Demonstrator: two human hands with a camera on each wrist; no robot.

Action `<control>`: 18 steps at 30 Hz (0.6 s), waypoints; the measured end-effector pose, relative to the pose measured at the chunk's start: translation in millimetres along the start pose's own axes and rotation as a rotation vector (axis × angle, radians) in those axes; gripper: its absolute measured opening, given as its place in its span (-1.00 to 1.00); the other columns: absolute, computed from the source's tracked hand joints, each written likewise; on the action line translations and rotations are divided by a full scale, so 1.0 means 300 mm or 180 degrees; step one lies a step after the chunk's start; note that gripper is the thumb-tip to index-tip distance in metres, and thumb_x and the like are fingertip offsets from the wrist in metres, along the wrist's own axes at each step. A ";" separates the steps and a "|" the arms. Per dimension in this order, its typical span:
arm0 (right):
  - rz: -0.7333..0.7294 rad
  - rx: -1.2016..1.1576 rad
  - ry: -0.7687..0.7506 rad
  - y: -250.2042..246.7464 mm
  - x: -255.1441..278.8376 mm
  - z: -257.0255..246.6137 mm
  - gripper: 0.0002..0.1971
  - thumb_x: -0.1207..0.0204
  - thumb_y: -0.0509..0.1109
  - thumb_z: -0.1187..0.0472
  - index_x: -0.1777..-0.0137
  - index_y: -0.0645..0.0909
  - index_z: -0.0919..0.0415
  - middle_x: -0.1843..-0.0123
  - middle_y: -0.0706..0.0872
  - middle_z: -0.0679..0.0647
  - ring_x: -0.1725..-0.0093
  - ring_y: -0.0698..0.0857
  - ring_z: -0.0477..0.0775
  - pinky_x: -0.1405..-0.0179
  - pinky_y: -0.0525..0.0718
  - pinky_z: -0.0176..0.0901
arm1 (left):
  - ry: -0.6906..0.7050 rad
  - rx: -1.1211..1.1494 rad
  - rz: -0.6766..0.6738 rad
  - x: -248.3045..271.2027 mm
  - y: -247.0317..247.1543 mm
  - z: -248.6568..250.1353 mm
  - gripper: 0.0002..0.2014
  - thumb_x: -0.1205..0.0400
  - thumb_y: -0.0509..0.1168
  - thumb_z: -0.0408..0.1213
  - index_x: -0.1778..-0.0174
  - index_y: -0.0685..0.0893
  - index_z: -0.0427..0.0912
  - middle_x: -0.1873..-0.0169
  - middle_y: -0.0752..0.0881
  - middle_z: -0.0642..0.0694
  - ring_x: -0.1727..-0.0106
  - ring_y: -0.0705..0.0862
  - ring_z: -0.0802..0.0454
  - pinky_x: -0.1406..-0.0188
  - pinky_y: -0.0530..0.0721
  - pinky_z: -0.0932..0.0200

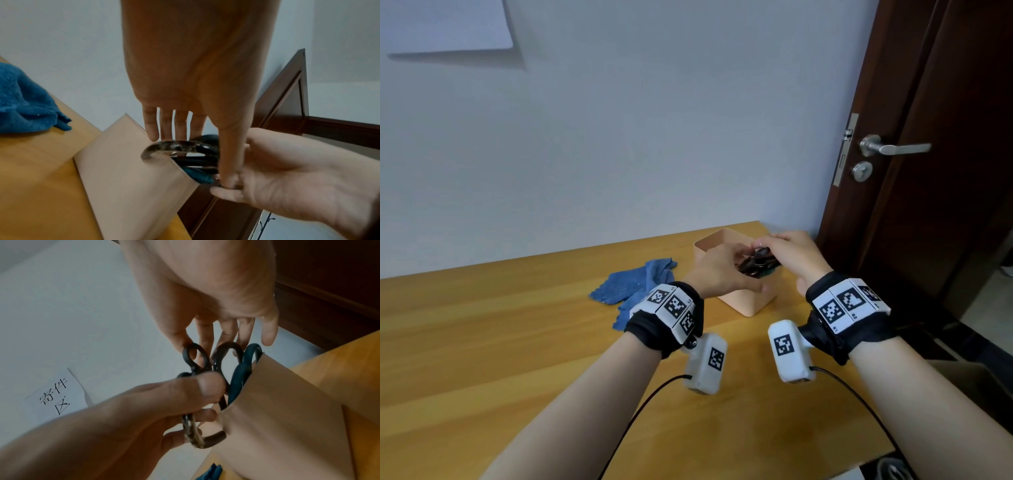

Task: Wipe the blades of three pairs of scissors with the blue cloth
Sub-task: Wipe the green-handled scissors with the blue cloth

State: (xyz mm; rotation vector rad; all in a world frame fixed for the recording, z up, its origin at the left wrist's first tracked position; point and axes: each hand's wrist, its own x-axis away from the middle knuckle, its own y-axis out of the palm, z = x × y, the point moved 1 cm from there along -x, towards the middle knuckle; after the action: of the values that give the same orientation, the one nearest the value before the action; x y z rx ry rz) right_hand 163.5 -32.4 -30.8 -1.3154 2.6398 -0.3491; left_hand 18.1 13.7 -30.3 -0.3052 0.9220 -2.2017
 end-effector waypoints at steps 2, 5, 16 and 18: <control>-0.0016 0.0010 0.0009 0.001 -0.002 0.007 -0.84 -0.45 0.51 0.14 0.06 0.83 0.20 -0.01 0.82 0.14 -0.08 0.73 0.10 0.11 0.56 -0.16 | 0.0090 -0.0084 0.0066 -0.005 0.017 0.002 -0.40 -0.59 0.51 -0.20 -0.56 0.53 -0.15 -0.34 0.62 -0.19 -0.33 0.60 -0.10 -0.35 0.55 0.10; -0.0001 -0.0130 0.0044 -0.011 0.001 0.002 -0.78 -0.59 0.38 0.09 0.05 0.84 0.14 0.03 0.82 0.06 -0.03 0.72 0.04 0.16 0.54 -0.19 | 0.0306 -0.0222 0.0064 -0.014 0.045 0.002 -0.45 -0.68 0.40 -0.21 -0.62 0.48 -0.09 -0.27 0.54 -0.21 -0.31 0.55 -0.13 -0.32 0.47 0.15; 0.0505 -0.0828 0.0467 -0.027 -0.024 0.033 -0.67 -0.62 0.13 0.31 0.19 0.72 0.08 0.01 0.72 0.15 0.00 0.72 0.15 -0.04 0.75 0.01 | 0.0702 -0.0312 0.0323 -0.055 0.036 0.012 -0.62 -0.77 0.24 -0.33 -0.53 0.59 -0.16 -0.22 0.52 -0.21 -0.34 0.50 -0.13 -0.35 0.46 0.12; 0.0647 -0.0701 0.0545 -0.018 -0.039 0.048 -0.71 -0.53 0.15 0.27 0.15 0.73 0.06 -0.18 0.68 0.24 -0.06 0.72 0.22 -0.11 0.78 0.13 | 0.0740 -0.0265 0.0439 -0.054 0.029 0.018 -0.64 -0.77 0.25 -0.35 -0.50 0.61 -0.17 -0.19 0.53 -0.21 -0.28 0.54 -0.13 -0.29 0.49 0.13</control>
State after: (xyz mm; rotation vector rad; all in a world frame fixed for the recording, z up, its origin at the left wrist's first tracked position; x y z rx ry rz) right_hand 178.2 -28.1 -42.5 -1.1021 2.9968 -0.1512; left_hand 36.6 18.0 -31.6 -0.0222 1.1277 -2.1044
